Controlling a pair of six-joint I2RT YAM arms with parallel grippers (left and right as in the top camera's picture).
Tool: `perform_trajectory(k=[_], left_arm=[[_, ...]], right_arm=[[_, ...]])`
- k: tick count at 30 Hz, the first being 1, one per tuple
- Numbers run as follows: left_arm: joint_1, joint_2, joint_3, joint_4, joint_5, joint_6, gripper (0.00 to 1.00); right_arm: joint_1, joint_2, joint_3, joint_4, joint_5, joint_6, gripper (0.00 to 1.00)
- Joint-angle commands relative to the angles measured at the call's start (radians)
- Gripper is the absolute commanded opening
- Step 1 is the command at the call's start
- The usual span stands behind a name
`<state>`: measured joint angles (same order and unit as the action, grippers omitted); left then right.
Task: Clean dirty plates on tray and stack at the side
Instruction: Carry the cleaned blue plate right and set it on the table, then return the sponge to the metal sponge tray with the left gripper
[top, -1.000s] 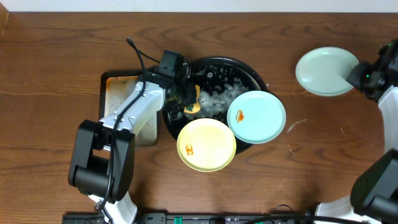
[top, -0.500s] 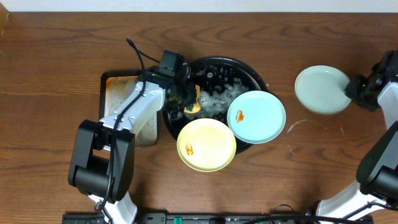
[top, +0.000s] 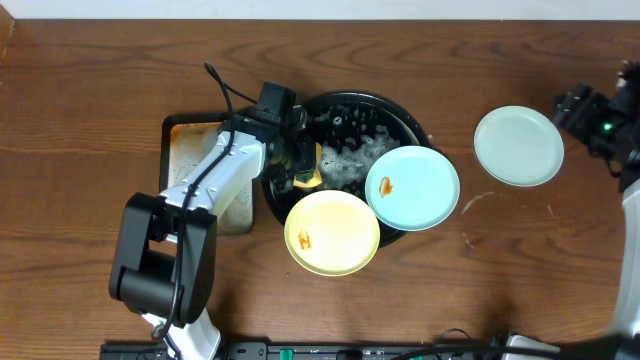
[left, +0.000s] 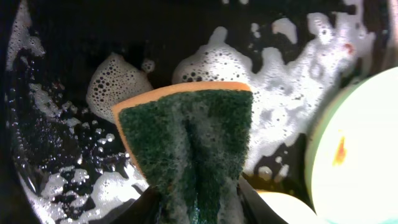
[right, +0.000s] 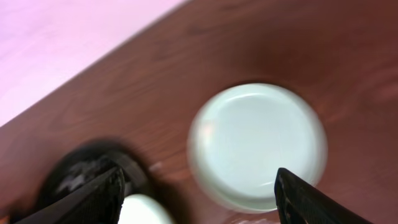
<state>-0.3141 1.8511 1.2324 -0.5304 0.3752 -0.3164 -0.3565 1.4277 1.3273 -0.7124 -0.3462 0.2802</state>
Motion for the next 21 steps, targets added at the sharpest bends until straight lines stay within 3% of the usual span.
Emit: perform_trajectory(k=[1,6,7,9,12,16,19,21], left_arm=[[0.022,-0.099,0.012,-0.013,0.032,0.01,0.26],[0.087,-0.25,0.012,-0.096,-0.052,0.061,0.22],[0.107,-0.28,0.012,-0.123,-0.112,0.062,0.22],[0.18,-0.359,0.011,-0.212,-0.378,0.084,0.2],[0.224,-0.356,0.006,-0.233,-0.537,0.156,0.2],[0.255,-0.312,-0.031,-0.208,-0.556,0.23,0.25],[0.285,-0.251,-0.055,-0.208,-0.545,0.23,0.25],[0.291,-0.216,-0.054,-0.21,-0.519,0.229,0.31]], right_arm=[[0.092,-0.051,0.002,-0.069,-0.053,-0.031,0.75],[0.158,-0.061,0.002,-0.166,-0.024,-0.035,0.76],[0.168,-0.061,0.002,-0.18,-0.024,-0.036,0.75],[0.204,-0.061,0.002,-0.206,-0.024,-0.07,0.75],[0.221,-0.061,0.002,-0.208,-0.021,-0.072,0.75],[0.222,-0.06,0.002,-0.213,-0.021,-0.072,0.75],[0.222,-0.06,0.002,-0.219,-0.021,-0.072,0.75],[0.222,-0.06,0.002,-0.22,-0.02,-0.072,0.75]])
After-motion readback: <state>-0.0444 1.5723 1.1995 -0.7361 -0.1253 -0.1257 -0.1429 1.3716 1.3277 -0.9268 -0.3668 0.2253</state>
